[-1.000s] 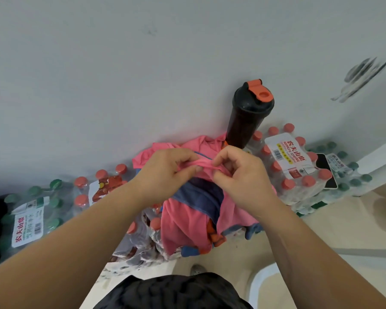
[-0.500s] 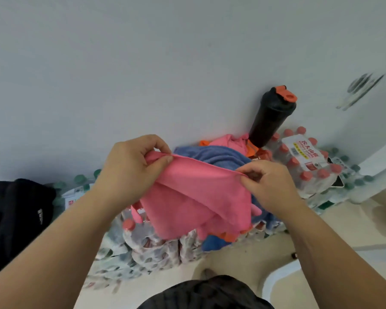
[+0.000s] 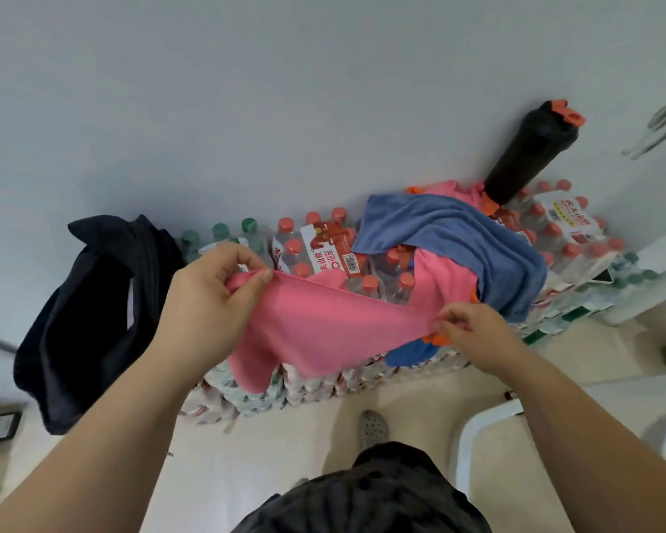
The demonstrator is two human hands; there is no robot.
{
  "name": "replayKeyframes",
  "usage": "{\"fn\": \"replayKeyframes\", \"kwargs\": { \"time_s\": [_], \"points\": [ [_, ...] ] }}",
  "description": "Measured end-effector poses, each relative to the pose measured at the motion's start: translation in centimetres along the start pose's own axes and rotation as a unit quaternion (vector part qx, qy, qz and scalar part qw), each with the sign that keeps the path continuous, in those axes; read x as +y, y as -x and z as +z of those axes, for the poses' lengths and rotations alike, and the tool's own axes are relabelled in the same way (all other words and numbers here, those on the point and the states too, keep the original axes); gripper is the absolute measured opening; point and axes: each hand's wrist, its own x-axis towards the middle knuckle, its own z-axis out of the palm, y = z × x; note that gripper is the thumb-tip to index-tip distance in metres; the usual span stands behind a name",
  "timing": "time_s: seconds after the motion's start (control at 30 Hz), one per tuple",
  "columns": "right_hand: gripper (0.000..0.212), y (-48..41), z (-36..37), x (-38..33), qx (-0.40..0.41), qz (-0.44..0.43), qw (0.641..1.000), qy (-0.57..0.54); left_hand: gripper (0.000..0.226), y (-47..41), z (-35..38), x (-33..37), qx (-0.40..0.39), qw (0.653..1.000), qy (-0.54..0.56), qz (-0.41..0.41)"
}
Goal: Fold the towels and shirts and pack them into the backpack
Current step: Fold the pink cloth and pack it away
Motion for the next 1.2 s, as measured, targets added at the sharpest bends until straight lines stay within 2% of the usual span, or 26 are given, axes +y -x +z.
{"fn": "replayKeyframes", "kwargs": {
  "time_s": [0.1,0.17,0.2,0.23,0.33,0.5,0.7,0.77,0.9,0.97,1.03,1.1,1.2],
  "points": [
    [0.012,1.6,-3.0,-2.3,0.057,-0.006,0.99,-0.131,0.007,0.6,-2.1,-0.4,-0.051,0.997,0.053,-0.023],
    [0.03,2.5,-5.9,-4.6,0.075,-0.033,0.973,-0.217,0.008,0.5,-3.8,-0.6,-0.103,0.99,0.099,-0.023],
    [0.034,2.7,-7.1,-5.5,0.077,-0.044,0.968,-0.236,0.012,0.3,-4.4,-0.7,-0.122,0.987,0.101,-0.015],
    [0.03,2.7,-8.0,-6.4,0.08,-0.051,0.964,-0.25,0.013,0.0,-4.6,-0.9,-0.127,0.987,0.095,-0.007],
    [0.014,1.3,-8.8,-7.3,0.076,-0.056,0.96,-0.265,0.006,-1.4,-3.4,-1.9,-0.102,0.994,0.048,0.0],
    [0.022,-1.4,-7.2,-4.6,0.076,0.043,0.941,-0.326,0.014,-3.1,1.9,-4.9,-0.115,0.993,-0.001,-0.026],
    [0.024,-4.8,-6.8,0.9,0.045,0.133,0.961,-0.238,0.023,-4.0,8.0,-7.9,-0.202,0.97,-0.078,-0.108],
    [0.023,-6.8,-7.4,1.9,0.032,0.145,0.962,-0.23,0.021,-5.0,9.4,-8.2,-0.185,0.967,-0.068,-0.163],
    [0.019,-13.3,-9.9,2.7,0.079,0.119,0.952,-0.269,0.021,-8.7,11.5,-6.6,-0.091,0.949,0.127,-0.274],
    [0.02,-17.0,-11.4,2.2,0.072,0.088,0.941,-0.318,0.021,-11.5,12.2,-5.6,-0.054,0.941,0.16,-0.292],
    [0.021,-20.5,-12.8,1.8,0.053,0.081,0.942,-0.322,0.022,-14.2,12.8,-4.6,-0.05,0.951,0.118,-0.28],
    [0.019,-23.9,-13.9,1.7,0.065,0.084,0.96,-0.259,0.022,-17.0,13.4,-3.4,-0.05,0.966,0.055,-0.249],
    [0.023,-28.2,-13.9,1.6,0.193,0.047,0.974,-0.11,0.016,-21.0,14.9,-1.7,0.0,0.981,-0.056,-0.184]
  ]
}}
